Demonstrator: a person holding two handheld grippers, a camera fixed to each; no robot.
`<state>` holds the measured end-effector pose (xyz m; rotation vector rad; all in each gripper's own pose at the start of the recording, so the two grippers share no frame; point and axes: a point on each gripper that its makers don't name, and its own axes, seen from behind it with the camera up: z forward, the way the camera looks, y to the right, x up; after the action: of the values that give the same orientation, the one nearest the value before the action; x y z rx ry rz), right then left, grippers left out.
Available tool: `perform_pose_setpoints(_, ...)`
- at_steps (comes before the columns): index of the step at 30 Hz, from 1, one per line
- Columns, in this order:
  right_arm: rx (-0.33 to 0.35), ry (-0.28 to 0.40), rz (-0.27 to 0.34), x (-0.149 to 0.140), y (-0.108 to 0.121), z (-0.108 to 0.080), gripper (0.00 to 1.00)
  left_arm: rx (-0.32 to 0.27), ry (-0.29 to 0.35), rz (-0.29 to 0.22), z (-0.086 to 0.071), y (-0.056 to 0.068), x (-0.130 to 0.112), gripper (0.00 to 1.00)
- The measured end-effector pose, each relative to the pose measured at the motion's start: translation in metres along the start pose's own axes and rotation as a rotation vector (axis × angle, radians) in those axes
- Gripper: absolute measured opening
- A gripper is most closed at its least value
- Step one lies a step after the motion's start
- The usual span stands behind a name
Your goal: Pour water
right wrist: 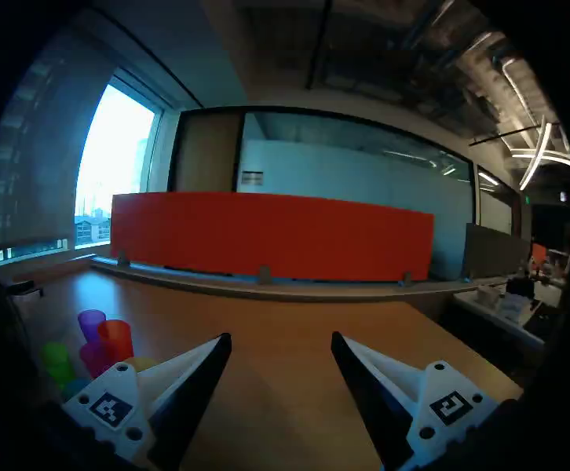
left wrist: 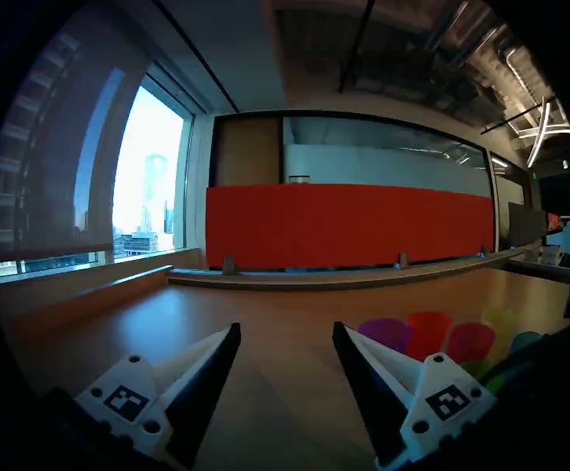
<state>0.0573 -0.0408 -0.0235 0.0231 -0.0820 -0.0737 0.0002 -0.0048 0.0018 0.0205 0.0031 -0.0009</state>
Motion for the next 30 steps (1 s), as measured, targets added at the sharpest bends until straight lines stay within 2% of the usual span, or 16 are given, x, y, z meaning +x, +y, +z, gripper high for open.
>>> perform_pose_setpoints(18, -0.031, 0.078, -0.011, 0.008, 0.022, -0.002, 0.99, -0.002, -0.003, 0.001, 0.0, 0.0, 0.0, 0.86)
perform_pose_setpoints(30, -0.025, 0.156, 0.018, 0.003, 0.02, 0.008, 0.99, -0.002, -0.003, 0.001, 0.001, 0.001, -0.001, 0.86)
